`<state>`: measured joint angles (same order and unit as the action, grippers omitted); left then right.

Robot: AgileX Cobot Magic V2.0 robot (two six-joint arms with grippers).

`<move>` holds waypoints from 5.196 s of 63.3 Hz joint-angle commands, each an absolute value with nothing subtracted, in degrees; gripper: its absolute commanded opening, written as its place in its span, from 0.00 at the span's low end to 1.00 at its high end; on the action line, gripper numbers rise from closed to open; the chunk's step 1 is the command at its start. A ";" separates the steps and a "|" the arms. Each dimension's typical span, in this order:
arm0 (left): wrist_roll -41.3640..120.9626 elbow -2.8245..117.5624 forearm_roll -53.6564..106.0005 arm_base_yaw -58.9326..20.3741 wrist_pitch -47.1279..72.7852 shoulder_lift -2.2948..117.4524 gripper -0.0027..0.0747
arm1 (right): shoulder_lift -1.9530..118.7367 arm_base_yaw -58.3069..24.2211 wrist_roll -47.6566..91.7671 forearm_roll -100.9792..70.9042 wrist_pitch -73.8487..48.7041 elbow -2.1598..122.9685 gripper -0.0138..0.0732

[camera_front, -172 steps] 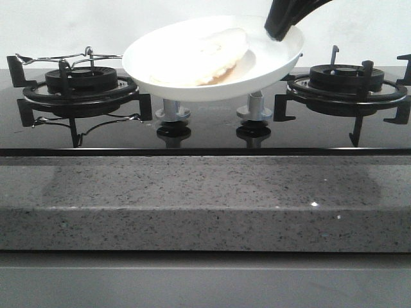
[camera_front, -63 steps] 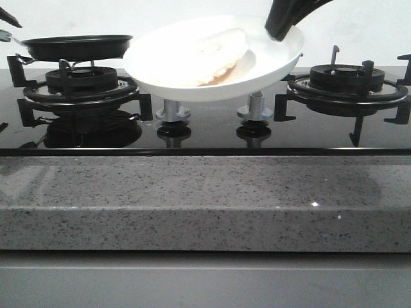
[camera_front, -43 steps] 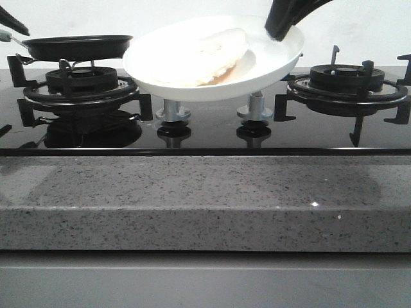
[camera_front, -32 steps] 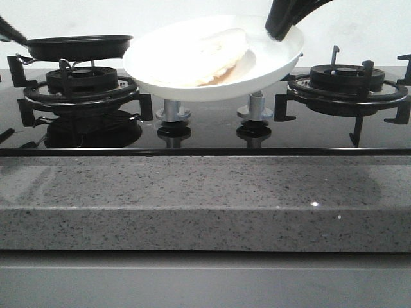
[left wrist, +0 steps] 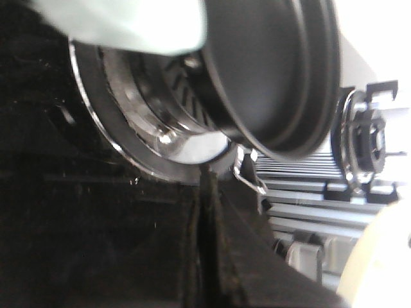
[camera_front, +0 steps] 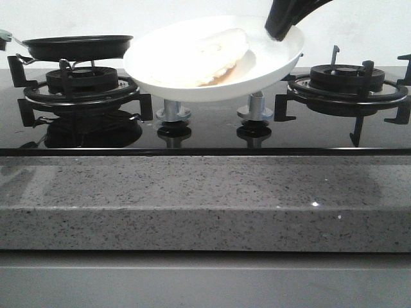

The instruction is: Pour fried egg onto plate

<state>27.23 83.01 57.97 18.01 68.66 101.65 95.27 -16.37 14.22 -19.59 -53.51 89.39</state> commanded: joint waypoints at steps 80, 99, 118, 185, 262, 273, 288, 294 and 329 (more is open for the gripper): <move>24.59 35.99 24.46 -14.88 7.52 40.09 0.01 | 95.72 -15.26 9.11 -21.85 -46.43 95.44 0.09; 24.59 35.99 24.46 -14.88 7.52 40.09 0.01 | 109.98 -11.38 2.46 -21.91 -46.61 111.93 0.09; 24.59 35.99 24.46 -14.88 7.52 40.09 0.01 | 116.58 -10.54 2.32 -20.08 -50.12 114.72 0.09; 24.59 35.99 24.46 -14.88 7.52 40.09 0.01 | 111.99 -10.36 2.32 -13.91 -62.38 120.34 0.08; 24.59 35.99 24.46 -14.88 7.52 40.09 0.01 | 24.71 -10.47 3.56 -0.68 -20.44 32.51 0.08; 24.59 35.99 24.46 -14.88 7.52 40.09 0.01 | 13.47 -10.47 3.56 -0.68 -17.07 24.07 0.08; 24.59 35.99 24.46 -14.88 7.52 40.09 0.01 | 9.39 -10.47 3.56 -0.68 -16.90 22.20 0.08; 24.59 35.99 24.46 -14.88 7.52 40.09 0.01 | 9.39 -10.47 3.56 -0.68 -16.90 22.20 0.08; 24.59 35.99 24.46 -14.88 7.50 40.09 0.01 | 9.39 -10.47 3.56 -0.68 -16.90 22.20 0.08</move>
